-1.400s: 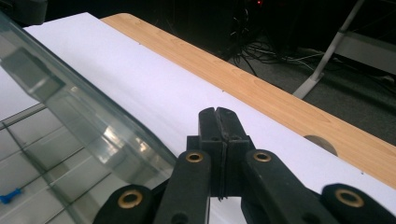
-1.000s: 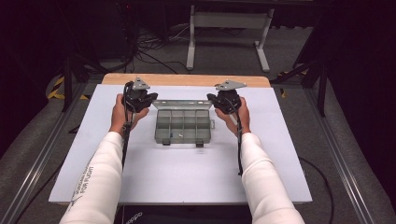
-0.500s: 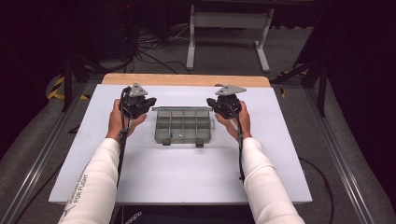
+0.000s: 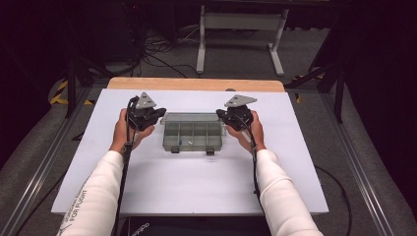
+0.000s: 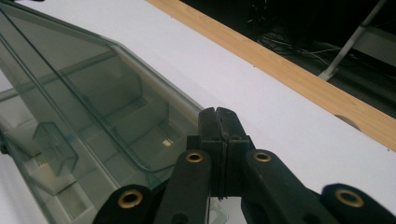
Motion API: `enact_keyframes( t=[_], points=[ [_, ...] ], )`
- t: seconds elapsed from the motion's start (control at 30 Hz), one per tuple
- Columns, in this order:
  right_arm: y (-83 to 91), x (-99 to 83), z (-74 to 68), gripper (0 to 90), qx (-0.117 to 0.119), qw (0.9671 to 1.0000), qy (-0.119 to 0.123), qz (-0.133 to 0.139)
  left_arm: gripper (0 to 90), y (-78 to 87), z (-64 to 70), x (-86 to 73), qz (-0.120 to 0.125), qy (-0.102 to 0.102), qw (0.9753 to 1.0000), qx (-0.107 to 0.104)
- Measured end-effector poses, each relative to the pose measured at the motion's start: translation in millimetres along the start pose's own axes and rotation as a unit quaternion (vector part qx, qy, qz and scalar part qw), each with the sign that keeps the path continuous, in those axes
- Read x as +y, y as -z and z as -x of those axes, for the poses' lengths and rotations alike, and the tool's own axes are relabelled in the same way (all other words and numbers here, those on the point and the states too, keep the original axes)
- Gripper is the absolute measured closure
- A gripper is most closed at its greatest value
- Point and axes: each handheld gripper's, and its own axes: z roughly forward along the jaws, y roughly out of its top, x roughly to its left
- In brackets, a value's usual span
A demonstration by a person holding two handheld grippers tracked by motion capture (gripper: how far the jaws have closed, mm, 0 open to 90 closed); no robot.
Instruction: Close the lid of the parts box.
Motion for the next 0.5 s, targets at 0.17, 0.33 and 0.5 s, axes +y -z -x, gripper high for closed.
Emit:
enact_keyframes(
  t=[0.17, 0.33, 0.5],
  points=[
    [2.7, -2.4, -5.4, 90.0, 0.009, 0.9999, 0.013, -0.006, 89.7, 1.8, 3.9, -3.4, 0.000, -0.007, 1.0000, -0.006],
    [5.0, -3.9, -8.3, 90.0, 0.015, 0.9997, 0.017, -0.009, 89.7, 3.8, 9.7, -4.5, 0.001, -0.022, 0.9997, -0.014],
    [7.5, -7.4, -9.8, 90.0, 0.021, 0.9996, 0.015, -0.010, 89.7, 5.3, 14.7, -6.9, 0.000, -0.030, 0.9993, -0.023]
  ],
)
